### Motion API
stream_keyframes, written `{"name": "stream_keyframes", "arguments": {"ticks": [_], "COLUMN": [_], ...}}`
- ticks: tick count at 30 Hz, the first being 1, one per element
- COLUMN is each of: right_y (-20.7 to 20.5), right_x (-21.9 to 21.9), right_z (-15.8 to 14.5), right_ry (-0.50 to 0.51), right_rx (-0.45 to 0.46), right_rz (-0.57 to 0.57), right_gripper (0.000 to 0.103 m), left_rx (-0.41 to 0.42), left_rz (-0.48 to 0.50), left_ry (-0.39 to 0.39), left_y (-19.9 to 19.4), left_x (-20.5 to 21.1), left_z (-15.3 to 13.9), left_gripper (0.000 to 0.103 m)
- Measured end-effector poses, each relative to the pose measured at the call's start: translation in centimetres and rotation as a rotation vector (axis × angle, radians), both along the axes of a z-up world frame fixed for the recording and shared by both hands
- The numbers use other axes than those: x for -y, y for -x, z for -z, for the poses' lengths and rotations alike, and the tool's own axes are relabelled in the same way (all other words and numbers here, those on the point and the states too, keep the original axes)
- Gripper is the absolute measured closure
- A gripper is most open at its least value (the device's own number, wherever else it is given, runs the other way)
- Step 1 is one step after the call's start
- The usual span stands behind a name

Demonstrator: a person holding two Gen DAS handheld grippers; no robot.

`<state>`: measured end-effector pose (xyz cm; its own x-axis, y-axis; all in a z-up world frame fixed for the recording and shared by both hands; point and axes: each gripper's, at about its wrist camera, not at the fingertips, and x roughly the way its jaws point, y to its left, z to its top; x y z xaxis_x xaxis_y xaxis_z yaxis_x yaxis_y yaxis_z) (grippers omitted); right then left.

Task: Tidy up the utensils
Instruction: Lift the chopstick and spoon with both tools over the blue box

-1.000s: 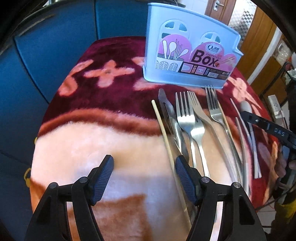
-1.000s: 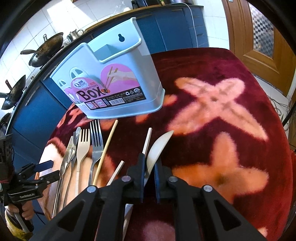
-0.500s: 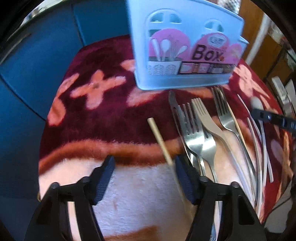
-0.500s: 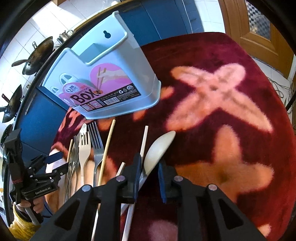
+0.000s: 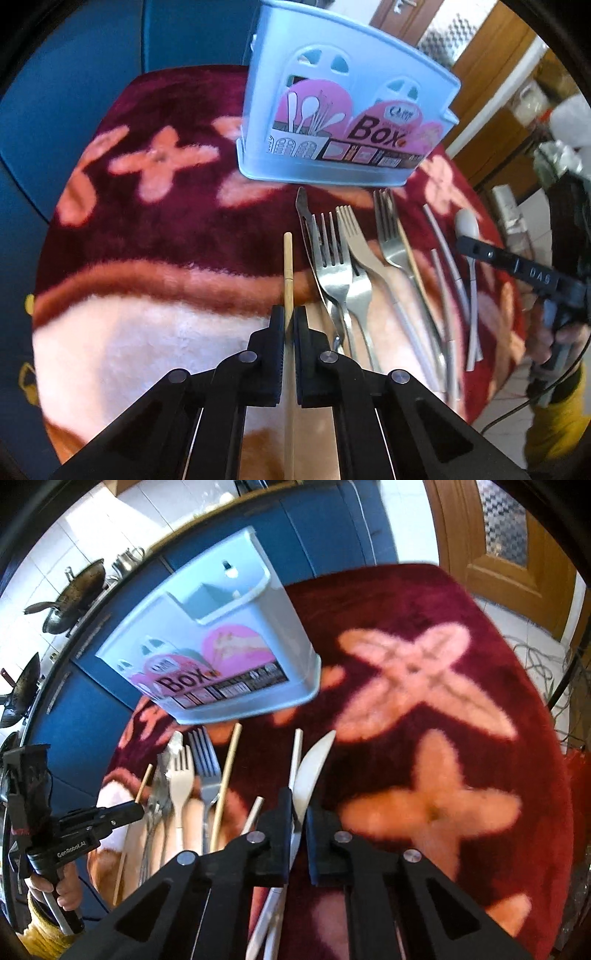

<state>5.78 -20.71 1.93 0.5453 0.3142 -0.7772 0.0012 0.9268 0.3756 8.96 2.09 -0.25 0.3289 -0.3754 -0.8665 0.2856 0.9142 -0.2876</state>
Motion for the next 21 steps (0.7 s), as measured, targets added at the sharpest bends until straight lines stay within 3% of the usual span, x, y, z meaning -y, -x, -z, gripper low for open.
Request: {"name": "stream_keyframes", "arguments": {"ticks": [5, 12, 21], "right_y": [2.1, 3.5, 1.9], "right_x": [-0.8, -2.3, -3.1], "right_z": [-2.8, -6.9, -10.5], "right_ry": [0.046, 0.138, 0.19], "right_rx": [0.133, 0.314, 0.445], "right_rz": [0.029, 0.043, 0.022], "right_gripper": [0.094, 0.094, 0.095], "left_rx": [0.055, 0.223, 0.428], "left_rz": [-0.013, -0.044, -0.119], "left_ry": [0.085, 0.156, 0.19], "left_y": [1.1, 1.9, 0.4], "left_x": [-0.8, -1.1, -0.6], "left_z": [-1.6, -5.5, -10.7], "left_gripper": [0.099, 0.099, 0.099]}}
